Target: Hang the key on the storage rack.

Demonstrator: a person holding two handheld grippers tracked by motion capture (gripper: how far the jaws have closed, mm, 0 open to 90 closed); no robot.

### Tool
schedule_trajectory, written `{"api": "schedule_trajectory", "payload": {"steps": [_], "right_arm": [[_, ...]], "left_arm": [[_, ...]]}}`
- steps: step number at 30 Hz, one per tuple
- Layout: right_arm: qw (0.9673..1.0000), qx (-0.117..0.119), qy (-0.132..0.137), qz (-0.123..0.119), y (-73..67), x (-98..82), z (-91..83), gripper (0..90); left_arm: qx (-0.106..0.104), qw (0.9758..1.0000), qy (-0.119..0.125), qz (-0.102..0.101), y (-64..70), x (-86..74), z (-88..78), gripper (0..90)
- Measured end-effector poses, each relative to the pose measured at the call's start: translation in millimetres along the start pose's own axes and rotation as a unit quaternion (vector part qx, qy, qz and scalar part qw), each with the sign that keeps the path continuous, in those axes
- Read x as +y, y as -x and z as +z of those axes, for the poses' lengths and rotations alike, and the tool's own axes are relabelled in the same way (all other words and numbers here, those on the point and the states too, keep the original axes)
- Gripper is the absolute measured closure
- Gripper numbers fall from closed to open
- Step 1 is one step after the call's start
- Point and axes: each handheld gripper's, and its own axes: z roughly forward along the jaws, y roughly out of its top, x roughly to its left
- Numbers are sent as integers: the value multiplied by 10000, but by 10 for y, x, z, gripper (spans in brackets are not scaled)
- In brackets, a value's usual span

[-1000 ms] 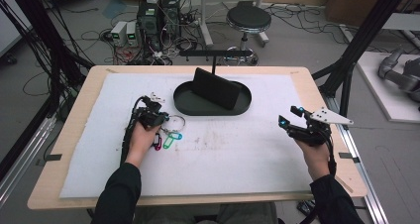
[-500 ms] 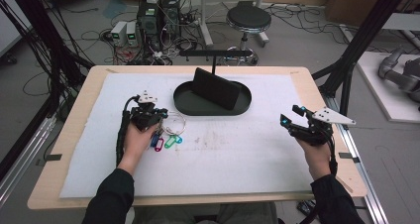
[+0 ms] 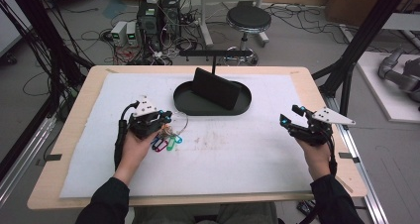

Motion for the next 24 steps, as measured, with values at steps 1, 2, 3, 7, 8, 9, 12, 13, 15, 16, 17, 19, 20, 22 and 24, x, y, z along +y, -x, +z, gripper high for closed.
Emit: {"api": "schedule_trajectory", "payload": {"steps": [1,2,3,7,8,9,12,13,15,16,17,19,20,22,24], "right_arm": [[10000,13,-11,-6,-4,-1,6,363],[10000,13,-11,-6,-4,-1,6,363],[10000,14,-12,-7,-7,0,11,364],[10000,31,-22,-22,-11,-1,18,364],[10000,30,-20,-29,-11,-2,21,364],[10000,27,-23,-24,-11,-3,23,363],[10000,26,-30,-28,-6,-5,18,364],[10000,23,-32,-16,-5,-5,15,364],[10000,22,-27,-6,1,-7,12,363],[10000,13,-27,5,4,-9,11,363],[10000,17,-25,0,9,-10,11,364],[10000,24,-24,25,11,-10,6,364],[10000,24,-24,25,11,-10,6,364],[10000,27,-26,53,11,-10,6,364],[10000,21,-22,43,13,-11,6,364]], "left_arm": [[-26,10000,8,26,10,-7,-11,860],[-59,10000,34,16,23,-13,-18,860],[-131,9999,75,4,32,-18,-20,859],[-253,9997,52,-2,47,-42,-18,853],[-279,9996,25,-5,50,-51,-9,838],[-289,9996,-8,6,56,-61,-2,822],[-294,9995,-129,57,65,-91,19,799],[-302,9994,-147,53,67,-98,24,798],[-357,9992,-185,54,62,-110,35,798],[-373,9991,-199,45,61,-115,43,798],[-388,9990,-220,55,60,-118,47,798],[-421,9988,-230,62,64,-127,57,805],[-430,9987,-249,94,65,-136,62,805],[-472,9982,-335,123,73,-144,77,817],[-474,9981,-352,192,80,-141,71,847]]}}
